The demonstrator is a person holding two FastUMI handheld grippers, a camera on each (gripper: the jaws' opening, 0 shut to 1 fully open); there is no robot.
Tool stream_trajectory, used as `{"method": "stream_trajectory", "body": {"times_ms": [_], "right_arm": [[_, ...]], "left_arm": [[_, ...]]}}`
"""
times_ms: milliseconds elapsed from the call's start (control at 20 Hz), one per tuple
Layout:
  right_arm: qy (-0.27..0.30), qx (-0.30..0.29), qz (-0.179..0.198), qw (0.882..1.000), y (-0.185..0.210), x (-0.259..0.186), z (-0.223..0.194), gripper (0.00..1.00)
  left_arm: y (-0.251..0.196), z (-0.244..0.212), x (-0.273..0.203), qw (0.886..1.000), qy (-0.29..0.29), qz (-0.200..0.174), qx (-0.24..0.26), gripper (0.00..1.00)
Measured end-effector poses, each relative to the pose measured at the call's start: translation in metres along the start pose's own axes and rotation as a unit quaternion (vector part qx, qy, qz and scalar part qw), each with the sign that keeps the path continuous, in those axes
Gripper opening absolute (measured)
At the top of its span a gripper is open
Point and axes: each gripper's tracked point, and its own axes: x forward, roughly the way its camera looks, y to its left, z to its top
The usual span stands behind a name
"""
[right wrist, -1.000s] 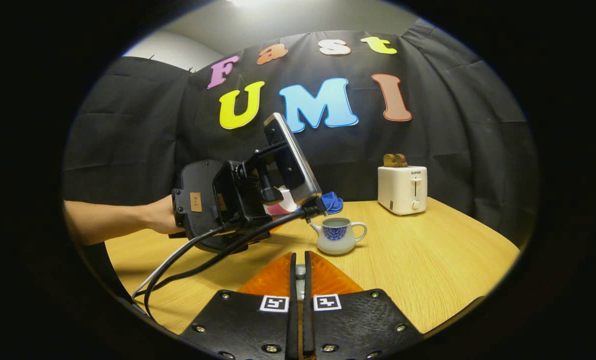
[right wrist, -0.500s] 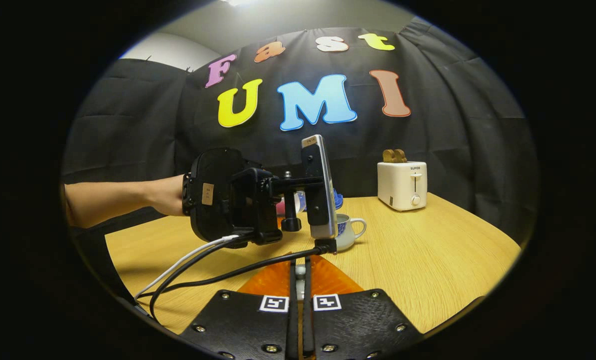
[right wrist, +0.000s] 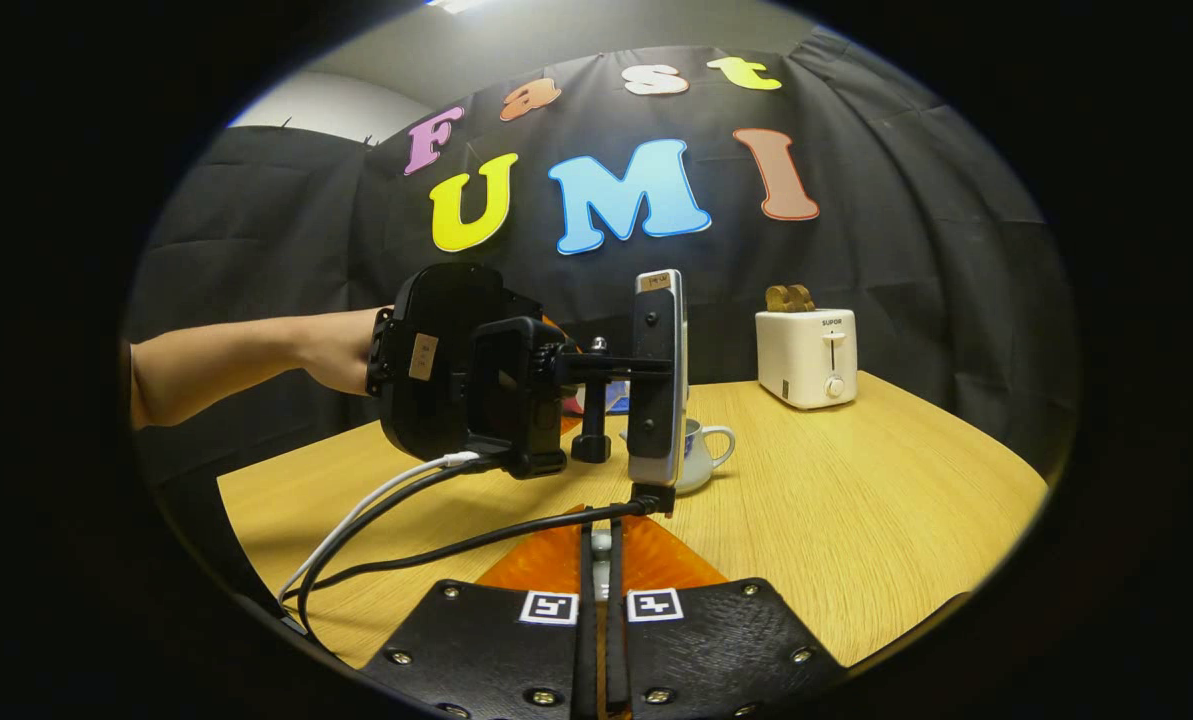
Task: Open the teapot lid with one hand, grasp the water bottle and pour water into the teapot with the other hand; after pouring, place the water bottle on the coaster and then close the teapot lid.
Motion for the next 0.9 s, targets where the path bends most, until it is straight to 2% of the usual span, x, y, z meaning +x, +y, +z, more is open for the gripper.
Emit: {"method": "stream_trajectory", "body": {"times_ms": [900], "right_arm": [[0.016,0.017,0.012,1.000,0.006,0.000,-0.005,0.04]], "left_arm": [[0.017,0.013,-0.005,0.993,0.028,-0.033,0.106,0.84]]}}
